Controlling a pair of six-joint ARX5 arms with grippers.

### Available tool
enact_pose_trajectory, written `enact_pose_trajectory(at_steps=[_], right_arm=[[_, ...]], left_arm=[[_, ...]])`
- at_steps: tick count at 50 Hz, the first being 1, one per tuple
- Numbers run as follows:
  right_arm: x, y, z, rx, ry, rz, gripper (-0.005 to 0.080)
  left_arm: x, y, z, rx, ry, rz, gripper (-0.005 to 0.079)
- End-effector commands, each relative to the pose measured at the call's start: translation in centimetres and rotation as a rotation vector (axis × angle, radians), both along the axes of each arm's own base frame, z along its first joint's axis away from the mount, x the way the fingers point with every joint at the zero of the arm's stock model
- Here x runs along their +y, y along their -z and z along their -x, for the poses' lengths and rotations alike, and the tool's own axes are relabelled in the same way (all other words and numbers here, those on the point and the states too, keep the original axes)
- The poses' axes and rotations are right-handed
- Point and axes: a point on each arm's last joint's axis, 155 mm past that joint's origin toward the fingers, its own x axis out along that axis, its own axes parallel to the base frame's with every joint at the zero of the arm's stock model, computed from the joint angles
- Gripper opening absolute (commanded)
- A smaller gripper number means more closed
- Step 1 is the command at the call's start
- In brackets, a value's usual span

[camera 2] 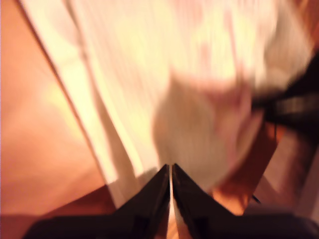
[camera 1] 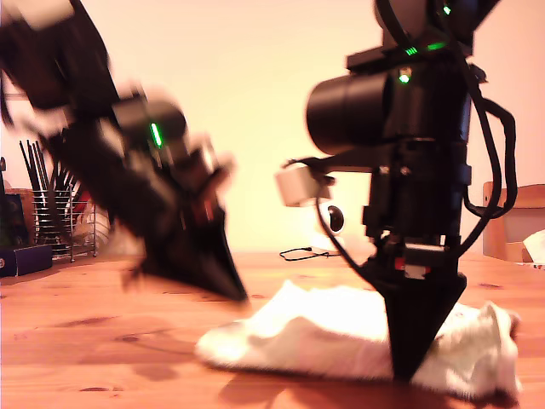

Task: Fold the tea towel in front of you. After folding it, place it to the right side.

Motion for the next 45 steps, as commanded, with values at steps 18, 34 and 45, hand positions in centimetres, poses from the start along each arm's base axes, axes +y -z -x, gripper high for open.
enact_pose_trajectory(at_steps=[18,34,45], right_arm=[[2.5,-3.7,5.1,0.146,0.024,-0.168,-0.0013],[1.9,-6.1,5.2,0.169,0.106,-0.225,-0.0013],[1.4,-6.8,5.1,0.262,0.204,-0.281,-0.0013]], left_arm=[[1.6,1.6,1.0,0.014,0.032,-0.101,-0.0021],[1.3,1.4,1.8,0.04,0.055,-0.08,-0.0021],[1.4,1.4,1.7,0.031,0.06,-0.08,-0.0021]])
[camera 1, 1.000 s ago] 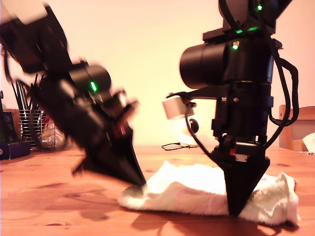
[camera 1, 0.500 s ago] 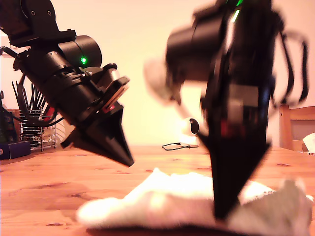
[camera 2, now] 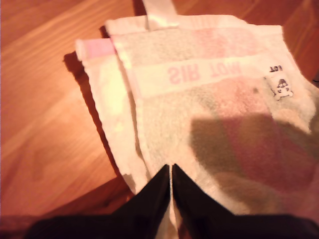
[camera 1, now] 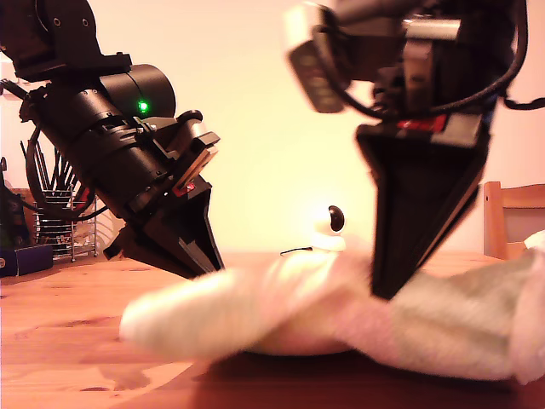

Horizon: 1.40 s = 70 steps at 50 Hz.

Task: Fold the tea towel in front of you. After folding it, place it to the right side.

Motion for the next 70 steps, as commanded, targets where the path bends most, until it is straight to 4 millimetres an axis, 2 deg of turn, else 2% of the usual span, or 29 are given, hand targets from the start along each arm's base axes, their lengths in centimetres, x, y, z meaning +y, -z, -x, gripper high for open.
enact_pose_trajectory(at_steps=[1,9,22,34,45,55,62,65,70], right_arm=[[-0.4,0.3,0.1,0.037,0.031,-0.006,-0.0013],[-0.5,-0.5,-0.3,0.107,0.106,-0.066,-0.0013],[-1.8,-0.9,-2.4,0.154,0.265,-0.087,-0.0013],[-3.6,-1.0,-5.4,0.143,0.416,-0.104,-0.0013],[-6.3,0.6,-8.4,0.011,0.486,0.007,-0.0013],[-5.9,1.8,-10.7,-0.041,0.515,0.003,-0.0013],[-5.9,3.8,-11.9,-0.065,0.525,0.044,-0.0012],[-6.1,4.6,-12.7,-0.096,0.527,0.067,0.0015],[-6.1,5.0,-14.2,-0.156,0.535,0.072,0.0118]], left_arm=[[0.0,0.7,0.3,0.014,0.009,-0.009,-0.0021],[-0.1,0.6,0.1,-0.004,0.017,-0.002,-0.0021],[-0.4,0.4,-0.3,-0.024,0.018,0.009,-0.0021],[-0.4,0.4,-0.3,-0.024,0.018,0.009,-0.0021],[-0.4,0.4,-0.3,-0.024,0.018,0.01,-0.0021],[-0.7,0.2,0.0,-0.012,0.028,0.031,-0.0021],[-0.9,0.1,0.3,-0.006,0.034,0.033,-0.0021],[-1.0,0.1,0.5,-0.002,0.039,0.034,-0.0021],[-1.2,0.1,0.9,0.011,0.049,0.04,-0.0021]])
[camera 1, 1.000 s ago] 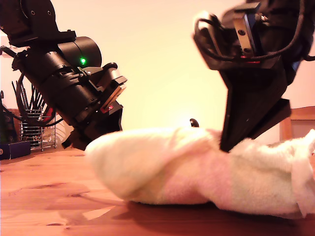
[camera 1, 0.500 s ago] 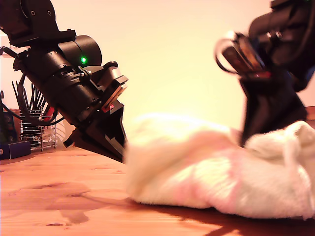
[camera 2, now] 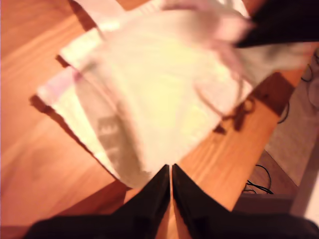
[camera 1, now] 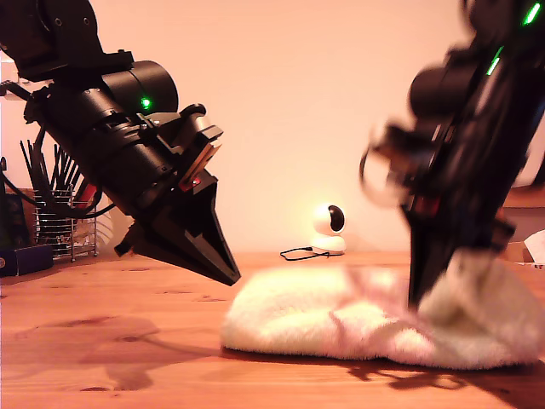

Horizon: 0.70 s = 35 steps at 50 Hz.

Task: Fold the tea towel in front of you. After folding it, place it to the right side.

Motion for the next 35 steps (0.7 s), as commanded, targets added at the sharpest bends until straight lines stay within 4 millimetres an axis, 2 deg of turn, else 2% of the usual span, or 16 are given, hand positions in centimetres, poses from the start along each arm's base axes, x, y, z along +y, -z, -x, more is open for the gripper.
enact_pose_trajectory(at_steps=[1,8,17,22,28,35], right_arm=[[0.1,0.1,-0.5,-0.034,0.0,0.002,0.0132],[0.3,-0.5,-1.9,-0.087,0.009,-0.014,0.0152],[0.0,-0.9,-2.6,-0.107,0.02,0.006,0.0275],[-0.3,-1.6,-3.7,-0.145,0.031,0.029,0.0282],[0.3,-3.9,-5.3,-0.189,0.036,0.015,0.0282],[0.9,-6.1,-5.6,-0.176,0.028,0.001,0.0282]], left_arm=[[-0.2,0.7,0.7,0.024,0.017,-0.007,-0.0021],[-0.6,0.7,1.0,0.019,0.032,-0.004,-0.0021],[-1.8,0.2,0.8,-0.017,0.043,0.024,-0.0021],[-2.2,0.0,0.6,-0.039,0.05,0.032,-0.0021],[-2.7,-0.1,-0.3,-0.099,0.042,0.026,-0.0021],[-3.2,-0.7,-1.4,-0.161,0.034,0.043,-0.0021]])
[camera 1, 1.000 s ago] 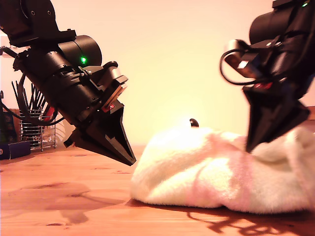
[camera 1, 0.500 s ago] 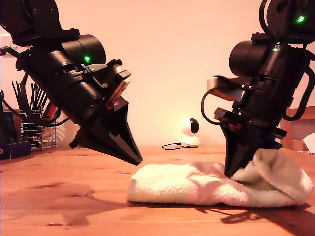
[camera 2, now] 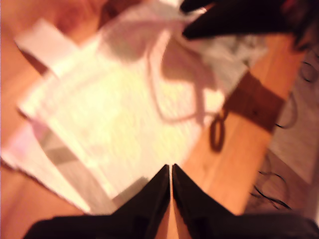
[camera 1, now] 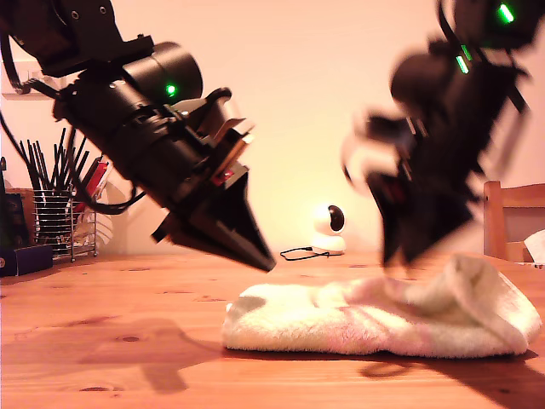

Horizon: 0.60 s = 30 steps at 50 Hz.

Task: Fold the tea towel in front of you. After folding it, place it to the right side.

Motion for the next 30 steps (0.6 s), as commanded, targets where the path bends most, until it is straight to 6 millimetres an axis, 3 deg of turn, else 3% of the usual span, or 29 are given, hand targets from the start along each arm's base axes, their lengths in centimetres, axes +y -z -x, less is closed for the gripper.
enact_pose_trajectory(at_steps=[1,9,18,30], right_arm=[[0.2,-0.9,0.4,0.018,-0.003,-0.01,0.0282],[1.7,-2.5,2.5,0.119,-0.052,-0.074,0.0251],[3.0,-2.4,5.5,0.224,-0.104,-0.114,-0.0019],[3.9,-1.8,7.5,0.274,-0.143,-0.092,-0.0011]], left_arm=[[-0.2,0.6,-0.1,-0.001,0.0,-0.002,-0.0021],[-0.5,0.6,-0.8,-0.029,-0.005,0.009,-0.0021],[-0.8,1.6,-1.3,-0.033,-0.005,0.012,-0.0021],[-0.9,4.1,-1.5,-0.003,-0.005,-0.008,-0.0021]])
